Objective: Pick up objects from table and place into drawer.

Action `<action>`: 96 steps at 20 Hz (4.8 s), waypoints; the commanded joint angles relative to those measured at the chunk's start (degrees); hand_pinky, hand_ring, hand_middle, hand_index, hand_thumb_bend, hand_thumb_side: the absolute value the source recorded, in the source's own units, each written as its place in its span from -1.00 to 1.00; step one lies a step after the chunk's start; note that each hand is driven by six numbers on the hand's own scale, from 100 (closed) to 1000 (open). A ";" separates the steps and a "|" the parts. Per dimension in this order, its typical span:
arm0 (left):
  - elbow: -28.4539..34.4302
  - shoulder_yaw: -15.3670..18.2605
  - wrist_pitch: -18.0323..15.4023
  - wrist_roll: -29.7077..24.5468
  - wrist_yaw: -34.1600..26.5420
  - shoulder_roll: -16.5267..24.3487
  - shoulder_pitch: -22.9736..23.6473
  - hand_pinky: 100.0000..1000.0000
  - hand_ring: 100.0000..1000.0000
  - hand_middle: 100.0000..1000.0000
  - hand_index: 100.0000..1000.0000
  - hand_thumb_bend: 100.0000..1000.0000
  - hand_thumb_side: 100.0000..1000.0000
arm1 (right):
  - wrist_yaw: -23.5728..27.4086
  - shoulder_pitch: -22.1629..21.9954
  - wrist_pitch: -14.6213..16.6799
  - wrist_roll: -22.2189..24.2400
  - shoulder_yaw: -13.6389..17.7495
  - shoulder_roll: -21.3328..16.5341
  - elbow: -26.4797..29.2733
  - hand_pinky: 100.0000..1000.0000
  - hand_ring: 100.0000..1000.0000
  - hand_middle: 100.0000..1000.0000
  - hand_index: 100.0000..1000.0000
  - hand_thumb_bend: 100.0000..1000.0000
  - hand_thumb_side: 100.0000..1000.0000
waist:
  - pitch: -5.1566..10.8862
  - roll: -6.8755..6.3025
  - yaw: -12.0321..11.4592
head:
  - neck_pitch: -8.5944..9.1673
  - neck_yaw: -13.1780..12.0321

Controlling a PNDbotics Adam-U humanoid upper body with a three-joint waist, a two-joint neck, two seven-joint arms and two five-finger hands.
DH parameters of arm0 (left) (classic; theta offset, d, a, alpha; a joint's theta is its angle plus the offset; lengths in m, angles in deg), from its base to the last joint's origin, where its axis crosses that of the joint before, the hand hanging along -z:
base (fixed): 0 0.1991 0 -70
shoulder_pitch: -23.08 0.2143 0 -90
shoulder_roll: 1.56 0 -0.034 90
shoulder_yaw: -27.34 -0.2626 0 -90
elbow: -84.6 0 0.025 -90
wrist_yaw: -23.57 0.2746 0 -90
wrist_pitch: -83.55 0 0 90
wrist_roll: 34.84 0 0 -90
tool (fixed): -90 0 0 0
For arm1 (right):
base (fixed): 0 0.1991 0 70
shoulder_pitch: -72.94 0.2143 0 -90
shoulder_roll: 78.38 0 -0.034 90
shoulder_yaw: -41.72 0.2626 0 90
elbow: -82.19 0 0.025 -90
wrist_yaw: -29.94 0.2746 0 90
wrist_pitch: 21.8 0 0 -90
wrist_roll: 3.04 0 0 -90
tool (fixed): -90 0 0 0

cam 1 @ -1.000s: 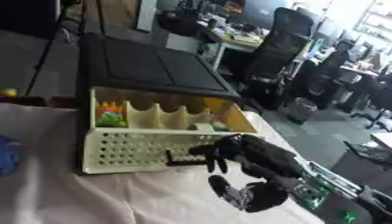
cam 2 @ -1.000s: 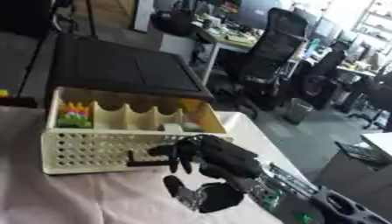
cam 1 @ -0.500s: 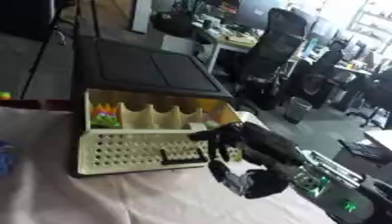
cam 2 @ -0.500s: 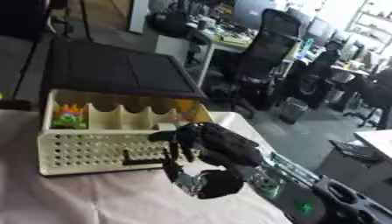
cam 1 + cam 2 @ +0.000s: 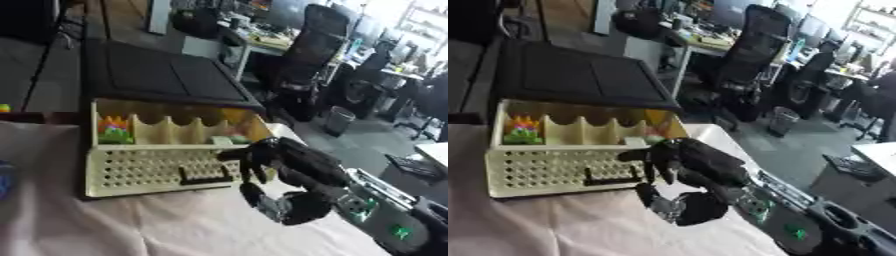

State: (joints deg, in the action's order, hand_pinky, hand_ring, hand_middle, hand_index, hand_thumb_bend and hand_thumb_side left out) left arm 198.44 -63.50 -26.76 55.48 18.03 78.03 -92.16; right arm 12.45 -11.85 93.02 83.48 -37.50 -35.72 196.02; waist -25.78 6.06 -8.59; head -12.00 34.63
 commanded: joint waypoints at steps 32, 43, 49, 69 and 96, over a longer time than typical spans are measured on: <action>0.76 1.35 -3.67 2.77 -1.03 2.31 -1.30 0.09 0.04 0.29 0.72 -0.83 0.88 | 55.77 4.00 15.59 -0.70 10.91 12.00 0.77 0.24 -0.12 -0.08 0.87 -1.00 1.00 | 3.77 -5.54 3.67 | -3.31 -13.91; 0.76 1.51 -4.94 3.12 -1.01 2.87 -1.69 0.10 0.05 0.30 0.73 -0.85 0.85 | 54.22 3.71 26.81 -0.37 10.46 19.08 0.77 0.49 0.34 0.30 0.83 -1.00 1.00 | 3.76 -7.72 5.72 | -4.46 -18.72; 0.76 1.59 -6.08 3.41 -0.89 3.89 -1.90 0.10 0.06 0.32 0.75 -0.86 0.83 | 54.43 5.34 27.15 0.40 11.75 22.91 0.77 0.50 0.45 0.42 0.80 -1.00 1.00 | 4.39 -9.16 7.06 | -7.01 -23.98; 0.76 3.75 -9.21 3.69 4.57 12.53 -0.47 0.21 0.24 0.51 0.91 -1.00 0.65 | 64.71 7.03 27.15 10.17 17.32 33.51 0.77 0.37 0.52 0.52 0.75 -1.00 0.83 | 7.79 -9.29 7.07 | -14.28 -28.78; 0.75 6.62 -2.74 -15.77 36.24 43.62 10.92 0.45 0.63 0.71 1.00 -0.79 0.88 | 64.80 4.37 27.15 18.38 16.92 38.61 0.77 0.34 0.47 0.50 0.70 -1.00 0.82 | 7.67 -9.94 9.10 | -15.46 -31.04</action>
State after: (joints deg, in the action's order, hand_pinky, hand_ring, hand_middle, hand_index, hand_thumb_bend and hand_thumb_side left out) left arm 198.45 -58.07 -29.39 41.01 53.23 118.07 -81.04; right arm 77.79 -7.55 119.45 101.20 -21.08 3.73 196.03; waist -19.38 -4.00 0.43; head -27.35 3.41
